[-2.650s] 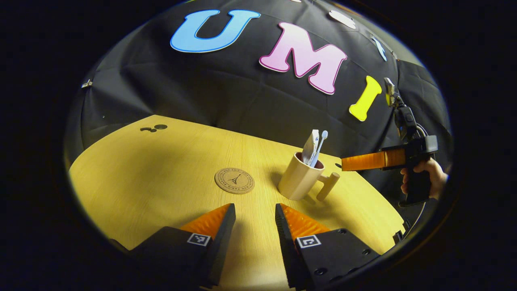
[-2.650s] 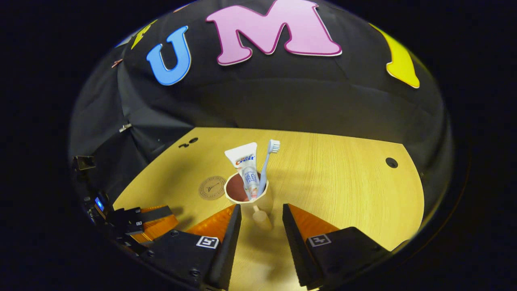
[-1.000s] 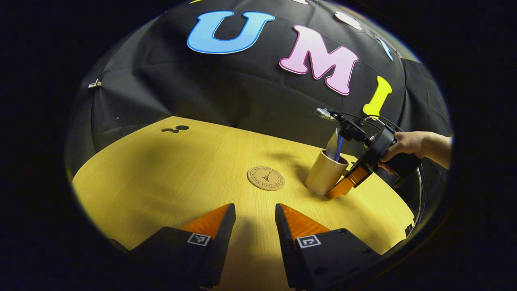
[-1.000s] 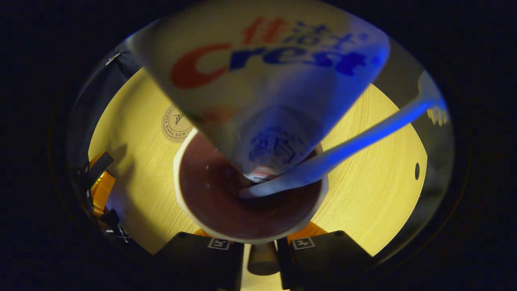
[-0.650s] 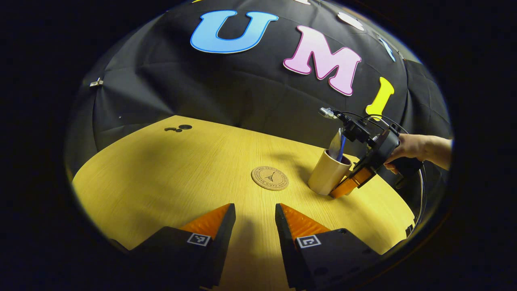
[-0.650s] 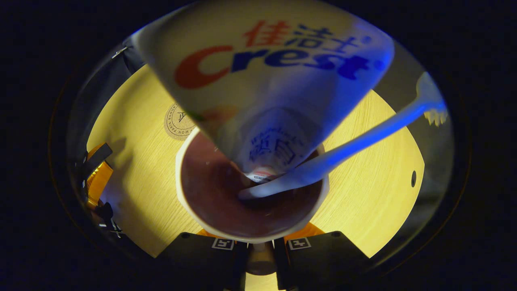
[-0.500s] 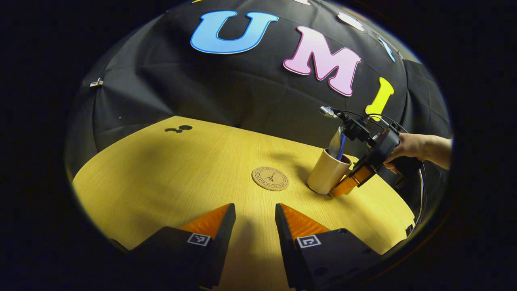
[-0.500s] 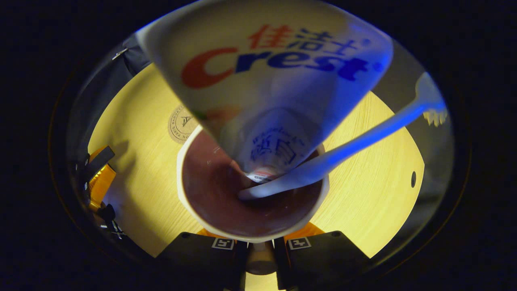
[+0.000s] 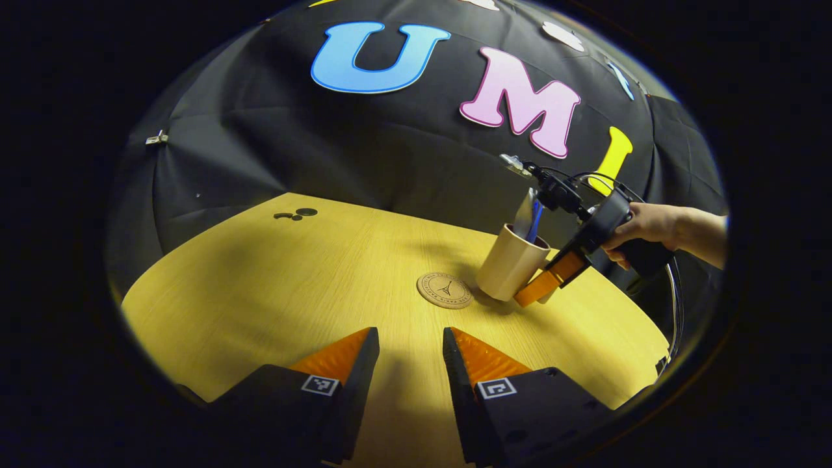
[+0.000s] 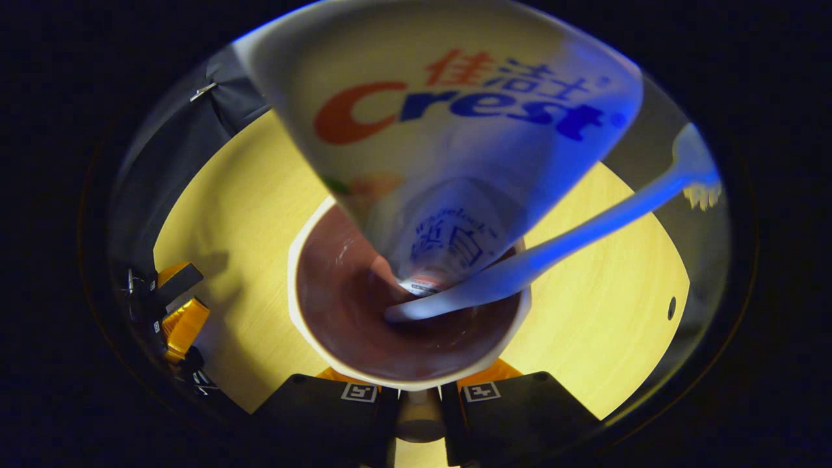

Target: Put the toothbrush and toothpaste on the desktop into the cup, then pick up the cup and place it on the coaster on the desktop.

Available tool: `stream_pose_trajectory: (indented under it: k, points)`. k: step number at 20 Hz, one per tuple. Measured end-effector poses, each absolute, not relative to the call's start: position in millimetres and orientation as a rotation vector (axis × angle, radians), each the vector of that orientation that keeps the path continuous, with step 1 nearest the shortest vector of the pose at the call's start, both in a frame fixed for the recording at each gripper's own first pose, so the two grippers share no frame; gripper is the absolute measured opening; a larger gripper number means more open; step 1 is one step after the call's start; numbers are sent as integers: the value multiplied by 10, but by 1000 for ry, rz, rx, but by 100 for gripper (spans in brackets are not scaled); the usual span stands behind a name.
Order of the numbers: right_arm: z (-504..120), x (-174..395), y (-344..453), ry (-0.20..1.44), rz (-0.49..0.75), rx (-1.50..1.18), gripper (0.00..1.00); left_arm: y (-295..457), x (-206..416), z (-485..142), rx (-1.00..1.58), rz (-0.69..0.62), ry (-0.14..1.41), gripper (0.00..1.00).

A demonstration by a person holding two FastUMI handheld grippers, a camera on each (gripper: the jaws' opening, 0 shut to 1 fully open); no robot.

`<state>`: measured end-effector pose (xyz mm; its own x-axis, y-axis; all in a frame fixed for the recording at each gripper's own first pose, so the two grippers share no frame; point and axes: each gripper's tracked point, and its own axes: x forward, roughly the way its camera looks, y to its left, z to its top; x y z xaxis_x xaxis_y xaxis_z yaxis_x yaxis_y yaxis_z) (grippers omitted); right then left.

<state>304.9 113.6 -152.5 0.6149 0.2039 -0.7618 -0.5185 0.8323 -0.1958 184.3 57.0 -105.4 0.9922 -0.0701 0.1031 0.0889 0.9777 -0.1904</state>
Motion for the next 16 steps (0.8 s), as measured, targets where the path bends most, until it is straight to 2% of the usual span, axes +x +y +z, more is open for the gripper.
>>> stream_pose_trajectory:
  k: [5, 6, 7, 11, 12, 13, 15, 16]
  points:
    - [-1481, 3133, 1472, 798, 456, -446, 38, 683, 1790, -1096, -207, -73, -95, 63]
    - [-1488, 3142, 1516, 802, 460, -452, 33, 714, 1775, -1101, -211, -70, -94, 63]
    - [-1498, 3148, 1566, 806, 461, -459, 38, 742, 1770, -1112, -213, -66, -94, 63]
    - [-1564, 3165, 1679, 826, 467, -484, 38, 818, 1753, -1128, -225, -62, -96, 63]
    - [-1577, 3170, 1701, 831, 467, -490, 33, 841, 1750, -1128, -227, -61, -96, 63]
    - [-1592, 3176, 1722, 836, 468, -495, 38, 858, 1753, -1139, -229, -60, -94, 63]
    - [-1632, 3199, 1775, 848, 464, -508, 38, 901, 1754, -1143, -236, -57, -94, 63]
    - [-1651, 3235, 1804, 854, 458, -518, 33, 924, 1763, -1149, -240, -56, -94, 63]
